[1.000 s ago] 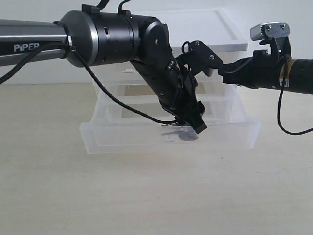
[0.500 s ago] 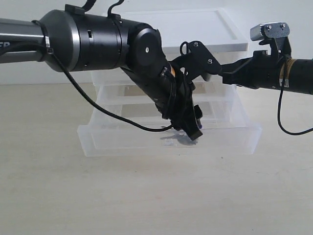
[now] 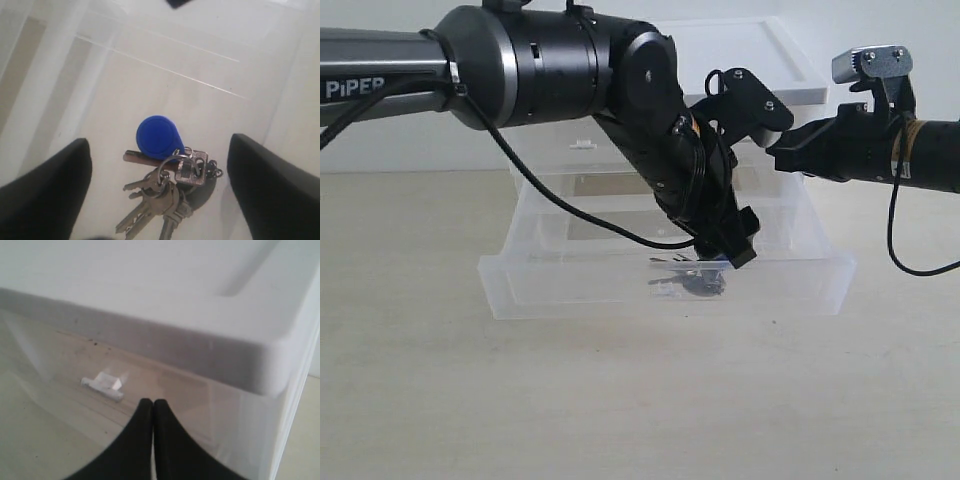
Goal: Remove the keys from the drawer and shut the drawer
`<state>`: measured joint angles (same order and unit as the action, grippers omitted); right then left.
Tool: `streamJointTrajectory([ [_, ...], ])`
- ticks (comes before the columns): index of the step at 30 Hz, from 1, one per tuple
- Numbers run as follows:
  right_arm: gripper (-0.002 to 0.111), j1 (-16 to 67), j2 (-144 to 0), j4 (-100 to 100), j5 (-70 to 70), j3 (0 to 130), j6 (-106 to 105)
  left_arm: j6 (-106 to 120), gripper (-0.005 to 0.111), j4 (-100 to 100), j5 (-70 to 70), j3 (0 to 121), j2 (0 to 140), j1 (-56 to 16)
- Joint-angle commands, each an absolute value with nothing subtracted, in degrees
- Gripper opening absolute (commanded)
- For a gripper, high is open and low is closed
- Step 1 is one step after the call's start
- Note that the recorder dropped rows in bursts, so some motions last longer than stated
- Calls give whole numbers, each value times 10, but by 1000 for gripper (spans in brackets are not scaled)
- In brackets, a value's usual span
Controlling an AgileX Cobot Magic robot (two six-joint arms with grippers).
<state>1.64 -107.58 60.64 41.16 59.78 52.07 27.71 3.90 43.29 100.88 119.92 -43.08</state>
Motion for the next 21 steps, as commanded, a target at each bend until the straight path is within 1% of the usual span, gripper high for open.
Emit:
streamJointTrajectory([
  [1,0,5,-1080,532,355,613,524,278,72,36,446,1020,1231,-436],
  [5,0,5,-1080,532,355,613,526,266,72,20,420,1020,1259,-433],
  [13,0,5,-1080,532,355,613,526,296,70,11,467,1020,1291,-432],
  [17,0,5,-1080,532,357,613,526,323,62,-36,510,1020,1290,-432],
  [18,0,5,-1080,532,357,613,526,348,59,-38,527,1020,1285,-432],
  [21,0,5,-1080,532,356,613,523,425,52,-10,564,1020,1263,-432],
])
